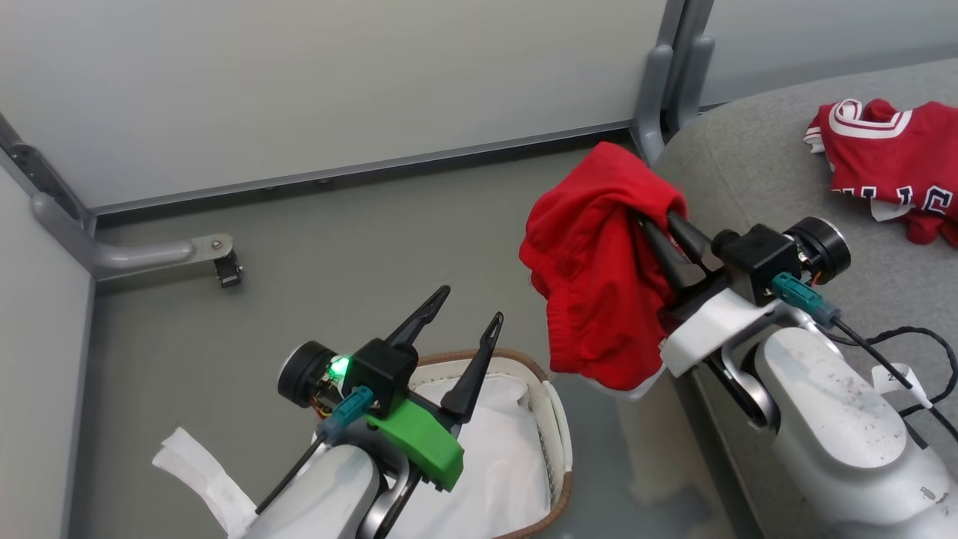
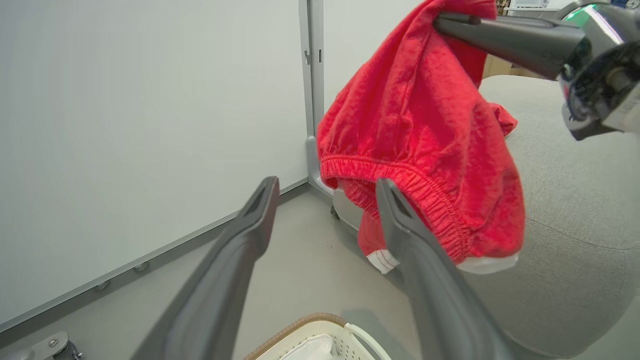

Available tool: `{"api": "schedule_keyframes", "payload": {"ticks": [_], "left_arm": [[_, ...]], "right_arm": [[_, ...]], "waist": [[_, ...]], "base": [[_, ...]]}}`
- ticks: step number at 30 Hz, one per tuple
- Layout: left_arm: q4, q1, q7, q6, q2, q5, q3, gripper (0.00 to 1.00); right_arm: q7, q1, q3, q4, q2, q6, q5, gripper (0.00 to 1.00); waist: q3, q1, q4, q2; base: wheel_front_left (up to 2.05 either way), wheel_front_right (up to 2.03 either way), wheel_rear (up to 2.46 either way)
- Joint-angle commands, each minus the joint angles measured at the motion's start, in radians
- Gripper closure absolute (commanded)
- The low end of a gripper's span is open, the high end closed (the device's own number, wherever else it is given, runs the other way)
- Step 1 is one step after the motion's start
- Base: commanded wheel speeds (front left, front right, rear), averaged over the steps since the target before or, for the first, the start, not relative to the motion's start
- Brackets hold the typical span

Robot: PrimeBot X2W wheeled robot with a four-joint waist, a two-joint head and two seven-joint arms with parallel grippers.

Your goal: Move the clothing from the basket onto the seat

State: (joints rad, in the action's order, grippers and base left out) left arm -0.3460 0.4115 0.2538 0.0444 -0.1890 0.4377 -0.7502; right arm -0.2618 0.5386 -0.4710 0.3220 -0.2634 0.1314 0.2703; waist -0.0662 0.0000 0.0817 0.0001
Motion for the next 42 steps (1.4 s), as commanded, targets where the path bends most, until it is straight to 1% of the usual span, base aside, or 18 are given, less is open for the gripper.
{"api": "schedule_keyframes", "payload": {"ticks": [1, 6, 10, 11, 16, 22, 28, 33, 36, 42], "left_arm": [[0.006, -0.017, 0.005, 0.001, 0.004, -0.003, -0.001, 0.0], [0.015, -0.02, 0.008, -0.006, 0.007, -0.005, 0.003, 0.0], [0.022, -0.014, 0.011, -0.01, 0.007, -0.01, 0.006, 0.0], [0.024, -0.008, 0.011, -0.011, 0.005, -0.016, 0.007, 0.0], [0.021, 0.015, 0.01, -0.014, -0.002, -0.031, 0.001, 0.0], [0.01, 0.035, 0.005, -0.015, -0.008, -0.043, -0.009, 0.0], [0.008, 0.055, -0.001, -0.015, -0.009, -0.052, -0.02, 0.0], [0.017, 0.061, -0.004, -0.023, -0.013, -0.053, -0.02, 0.0], [0.028, 0.064, -0.01, -0.027, -0.017, -0.055, -0.024, 0.0], [0.075, 0.077, -0.022, -0.04, -0.034, -0.07, -0.033, 0.0]], "right_arm": [[-0.005, -0.019, 0.012, -0.008, -0.004, -0.001, -0.009, 1.0], [-0.005, -0.034, 0.05, -0.02, -0.01, -0.001, -0.027, 1.0], [-0.005, -0.051, 0.085, -0.03, -0.011, -0.001, -0.043, 1.0], [-0.005, -0.061, 0.1, -0.036, -0.01, -0.001, -0.048, 1.0], [-0.005, -0.079, 0.132, -0.051, -0.007, -0.001, -0.058, 1.0], [-0.005, -0.101, 0.168, -0.062, 0.009, -0.001, -0.069, 1.0], [-0.005, -0.115, 0.195, -0.069, 0.022, -0.001, -0.078, 1.0], [-0.005, -0.079, 0.232, -0.058, 0.034, -0.001, -0.091, 1.0], [-0.005, -0.045, 0.25, -0.051, 0.03, -0.001, -0.085, 1.0], [-0.005, 0.091, 0.282, -0.044, -0.047, -0.001, -0.063, 1.0]], "waist": [[-0.01, 0.0, 0.019, -0.0001], [-0.029, 0.0, 0.078, -0.0001], [-0.052, 0.0, 0.151, -0.0001], [-0.066, 0.0, 0.189, -0.0001], [-0.108, 0.0, 0.282, -0.0001], [-0.155, 0.0, 0.355, -0.0001], [-0.191, 0.0, 0.371, -0.0001], [-0.222, 0.0, 0.353, -0.0001], [-0.242, 0.0, 0.332, -0.0001], [-0.292, 0.0, 0.277, -0.0001]], "base": [[0.0, 0.0, 0.0], [0.0, 0.0, 0.0], [0.0, 0.0, 0.0], [0.0, 0.0, 0.0], [0.0, 0.0, 0.0], [0.0, 0.0, 0.0], [0.0, 0.0, 0.0], [0.0, 0.0, 0.0], [0.0, 0.0, 0.0], [0.0, 0.0, 0.0]]}}
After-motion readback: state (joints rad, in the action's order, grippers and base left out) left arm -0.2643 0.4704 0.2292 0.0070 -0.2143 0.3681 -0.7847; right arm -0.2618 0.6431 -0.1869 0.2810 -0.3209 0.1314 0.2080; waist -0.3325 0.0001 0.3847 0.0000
